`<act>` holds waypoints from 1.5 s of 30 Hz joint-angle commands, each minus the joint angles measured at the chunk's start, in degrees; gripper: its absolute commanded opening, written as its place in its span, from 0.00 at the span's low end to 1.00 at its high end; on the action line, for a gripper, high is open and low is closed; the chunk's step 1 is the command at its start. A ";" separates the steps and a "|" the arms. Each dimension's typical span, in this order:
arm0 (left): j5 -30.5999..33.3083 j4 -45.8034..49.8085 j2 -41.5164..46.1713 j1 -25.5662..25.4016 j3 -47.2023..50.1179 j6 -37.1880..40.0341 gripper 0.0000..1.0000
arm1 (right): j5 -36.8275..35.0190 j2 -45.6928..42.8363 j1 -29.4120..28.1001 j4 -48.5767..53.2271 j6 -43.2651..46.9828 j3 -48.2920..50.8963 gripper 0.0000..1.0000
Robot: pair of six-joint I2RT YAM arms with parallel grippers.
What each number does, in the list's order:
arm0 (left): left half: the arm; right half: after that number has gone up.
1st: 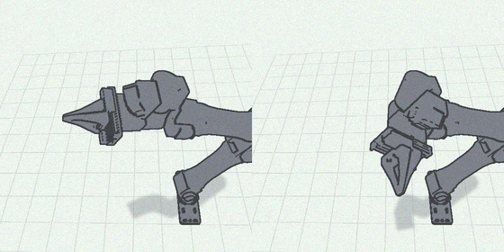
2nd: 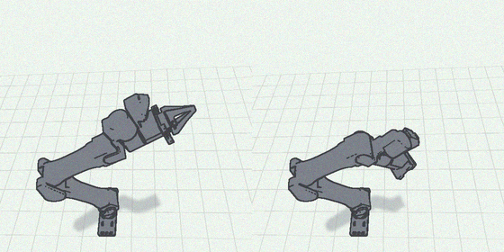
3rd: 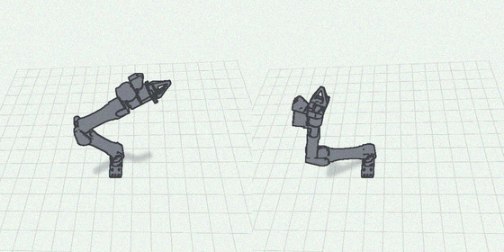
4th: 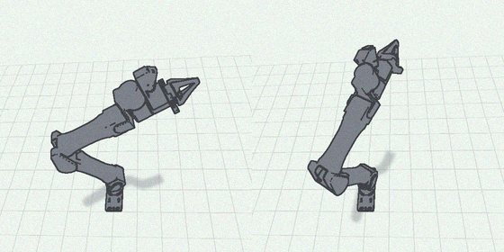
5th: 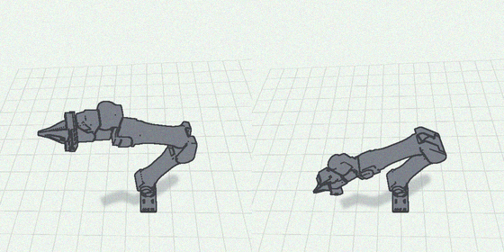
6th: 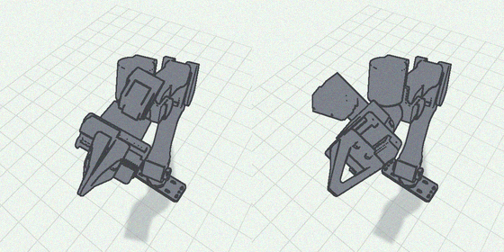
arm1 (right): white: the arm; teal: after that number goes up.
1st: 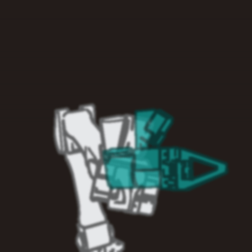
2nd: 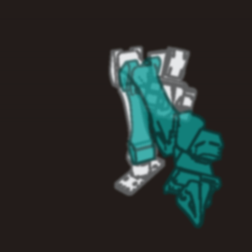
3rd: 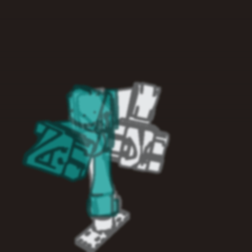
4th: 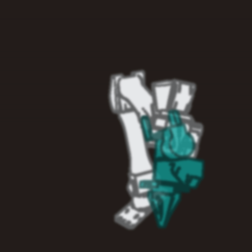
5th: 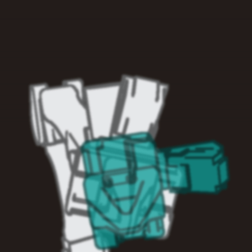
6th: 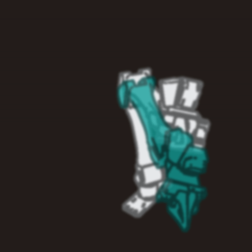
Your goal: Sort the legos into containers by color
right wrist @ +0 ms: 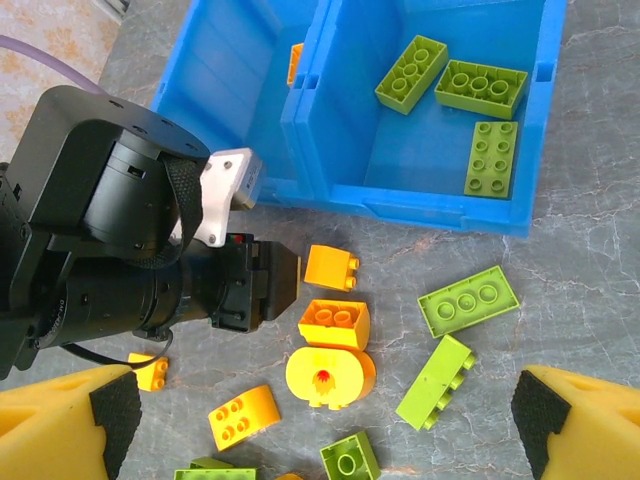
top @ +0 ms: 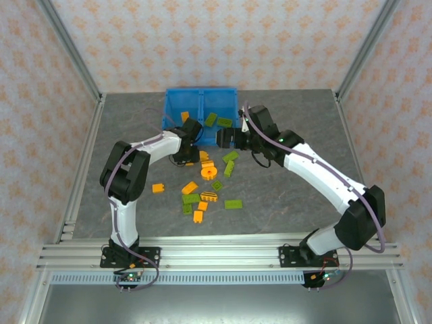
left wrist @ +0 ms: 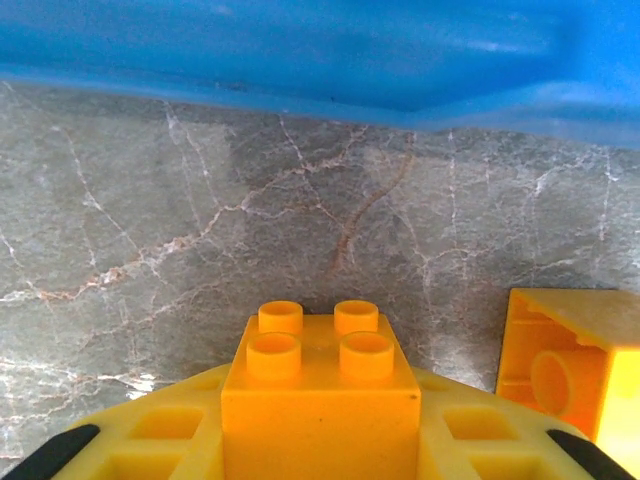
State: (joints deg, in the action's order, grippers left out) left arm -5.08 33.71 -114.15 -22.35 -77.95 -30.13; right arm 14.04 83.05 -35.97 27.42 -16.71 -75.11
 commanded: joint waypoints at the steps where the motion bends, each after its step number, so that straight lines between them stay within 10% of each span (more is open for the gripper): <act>1: 2.31 0.79 2.99 0.56 0.20 -0.17 0.35 | -1.39 -1.63 -0.34 -0.15 -0.36 0.79 0.97; 10: 10.17 7.39 12.50 2.13 -11.53 4.96 0.33 | -0.77 -1.75 -0.33 -2.19 -0.56 1.81 0.97; 25: 9.15 15.93 -21.63 8.16 -54.53 7.55 0.32 | -1.75 -5.63 -0.38 -1.30 -1.04 3.36 0.97; 45: 4.12 13.50 -7.54 8.27 -43.89 4.97 0.49 | -2.11 -2.38 -1.20 -2.02 -0.05 1.98 0.97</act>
State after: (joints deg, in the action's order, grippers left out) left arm 0.36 46.89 -128.95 -14.20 -124.18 -24.16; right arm 13.06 79.09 -36.14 25.76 -17.34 -71.68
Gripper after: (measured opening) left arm 0.493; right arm 0.971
